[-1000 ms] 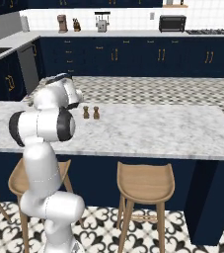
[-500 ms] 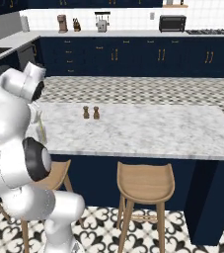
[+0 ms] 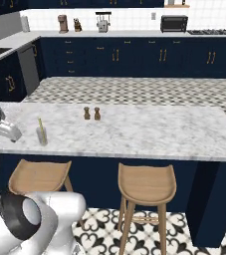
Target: Take a straw from the drawer in front and place it inside the glass cup on the dining counter.
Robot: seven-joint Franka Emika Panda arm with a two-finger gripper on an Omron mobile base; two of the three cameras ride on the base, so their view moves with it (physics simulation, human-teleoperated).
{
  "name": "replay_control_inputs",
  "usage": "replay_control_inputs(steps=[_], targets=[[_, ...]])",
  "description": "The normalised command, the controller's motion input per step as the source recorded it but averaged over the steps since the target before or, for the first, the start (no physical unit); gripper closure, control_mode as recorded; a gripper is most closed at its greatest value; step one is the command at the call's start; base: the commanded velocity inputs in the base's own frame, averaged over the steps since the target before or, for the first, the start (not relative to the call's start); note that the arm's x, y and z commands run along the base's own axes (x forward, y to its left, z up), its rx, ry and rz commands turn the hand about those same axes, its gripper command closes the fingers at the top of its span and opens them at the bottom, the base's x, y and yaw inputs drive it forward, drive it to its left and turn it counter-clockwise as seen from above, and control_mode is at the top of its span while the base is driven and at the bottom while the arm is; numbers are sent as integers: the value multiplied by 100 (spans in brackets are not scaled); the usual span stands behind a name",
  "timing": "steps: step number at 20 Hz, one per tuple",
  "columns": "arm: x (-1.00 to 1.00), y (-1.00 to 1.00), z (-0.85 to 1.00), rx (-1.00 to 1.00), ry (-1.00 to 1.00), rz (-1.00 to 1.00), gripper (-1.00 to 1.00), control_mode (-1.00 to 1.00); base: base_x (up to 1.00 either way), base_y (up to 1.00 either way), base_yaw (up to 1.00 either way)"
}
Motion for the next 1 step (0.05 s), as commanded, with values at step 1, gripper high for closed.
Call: replay_control_inputs(steps=[1], targets=[[0, 0, -21, 8, 21, 0, -100, -100, 0, 0, 0]])
